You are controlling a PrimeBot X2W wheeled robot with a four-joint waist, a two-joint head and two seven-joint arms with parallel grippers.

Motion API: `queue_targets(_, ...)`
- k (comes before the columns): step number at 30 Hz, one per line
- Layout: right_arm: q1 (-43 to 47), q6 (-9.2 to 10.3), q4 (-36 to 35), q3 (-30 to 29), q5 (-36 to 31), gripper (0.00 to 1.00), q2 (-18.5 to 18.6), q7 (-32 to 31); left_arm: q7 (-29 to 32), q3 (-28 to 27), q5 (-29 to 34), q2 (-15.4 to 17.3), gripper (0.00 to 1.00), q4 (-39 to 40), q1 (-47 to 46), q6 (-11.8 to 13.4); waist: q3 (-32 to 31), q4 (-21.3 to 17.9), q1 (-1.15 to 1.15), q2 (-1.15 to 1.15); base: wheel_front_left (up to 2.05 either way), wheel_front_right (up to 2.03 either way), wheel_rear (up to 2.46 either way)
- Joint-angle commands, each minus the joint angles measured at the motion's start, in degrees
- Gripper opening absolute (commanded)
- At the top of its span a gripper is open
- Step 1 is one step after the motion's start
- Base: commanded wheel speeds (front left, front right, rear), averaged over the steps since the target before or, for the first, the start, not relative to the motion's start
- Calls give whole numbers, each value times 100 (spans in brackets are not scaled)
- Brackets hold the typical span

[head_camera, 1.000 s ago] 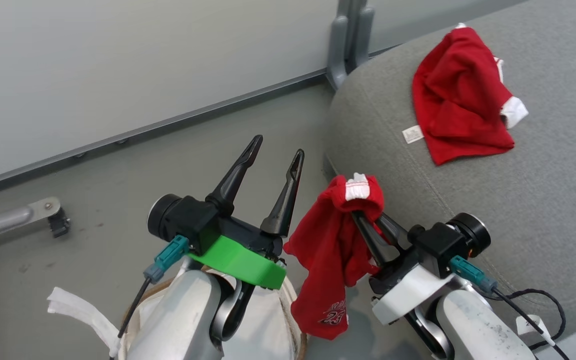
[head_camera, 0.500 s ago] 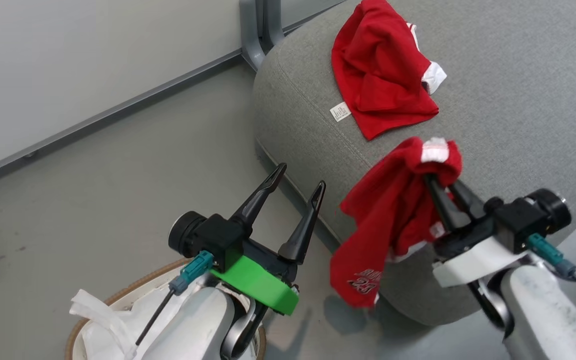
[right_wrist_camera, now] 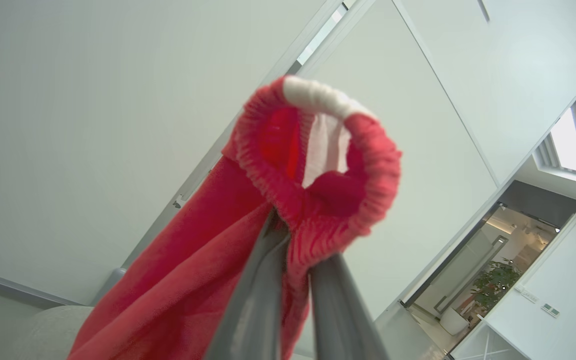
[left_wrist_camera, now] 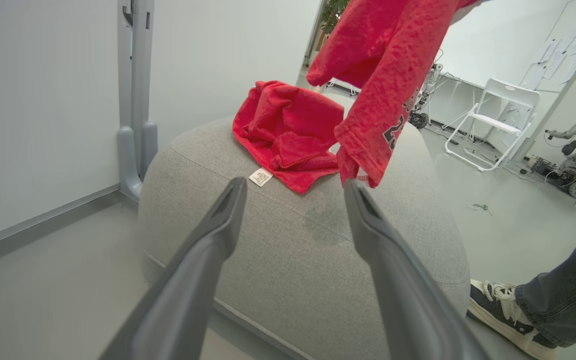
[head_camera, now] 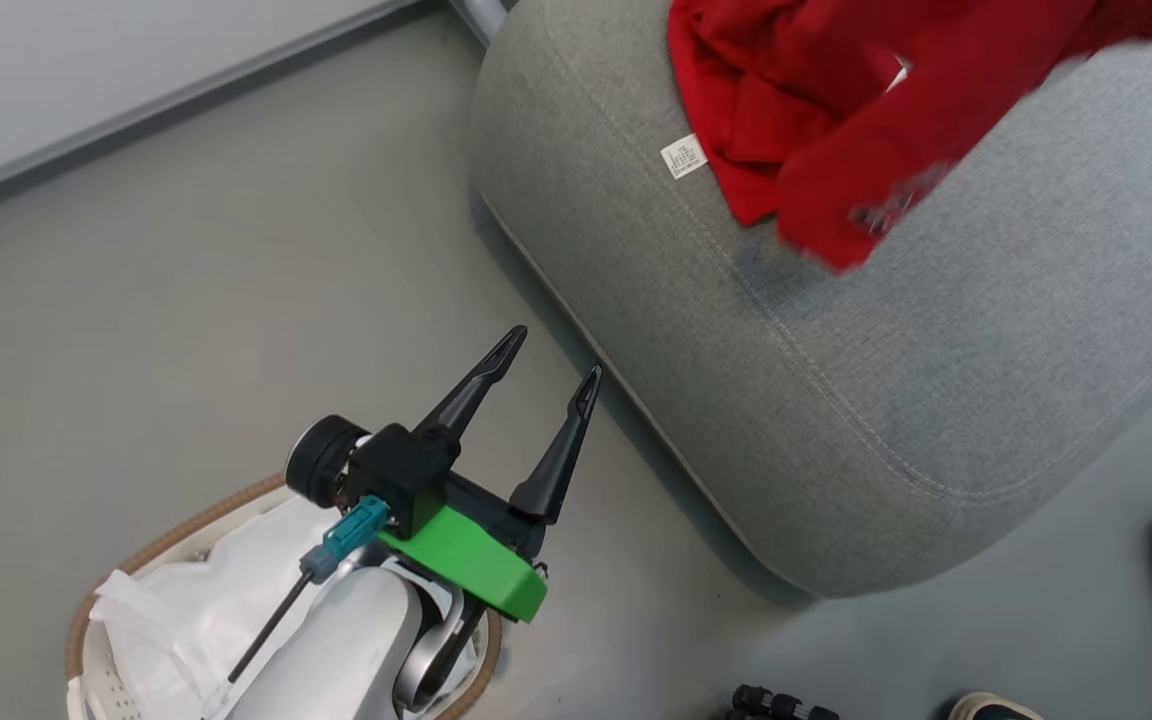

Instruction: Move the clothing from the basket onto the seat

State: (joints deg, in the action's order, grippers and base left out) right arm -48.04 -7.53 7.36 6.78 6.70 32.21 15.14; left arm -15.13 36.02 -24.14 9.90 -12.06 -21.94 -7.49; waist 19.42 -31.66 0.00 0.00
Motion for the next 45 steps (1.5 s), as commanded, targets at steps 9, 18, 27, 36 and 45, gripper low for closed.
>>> queue_targets(9, -1470, 8, 1348, -333, -574, 0, 648, -117, -2, 208, 79, 167, 100, 134, -463, 1, 947, 658, 0, 0, 0, 0, 0)
queue_targets(18, -1827, 8, 2735, -973, -1046, 0, 612, -296, -2, 440, 74, 263, 100, 212, -905, 1, 1778, 1394, 0, 0, 0, 0, 0)
queue_targets(27, -1163, 8, 3768, -1696, -1314, 0, -150, -41, -2, 283, 152, 363, 100, 250, -1027, 1, 2287, 1687, 0, 0, 0, 0, 0)
queue_targets(36, -109, 8, 3533, -2582, -1398, 77, -909, 5, -2, 130, 126, 329, 100, 241, -983, 1, 2142, 1586, 0, 0, 0, 0, 0)
queue_targets(45, 1045, 8, 2553, -3018, -1226, 100, -1418, 2, -2, 47, 50, 224, 100, 156, -740, 1, 1563, 1409, 0, 0, 0, 0, 0)
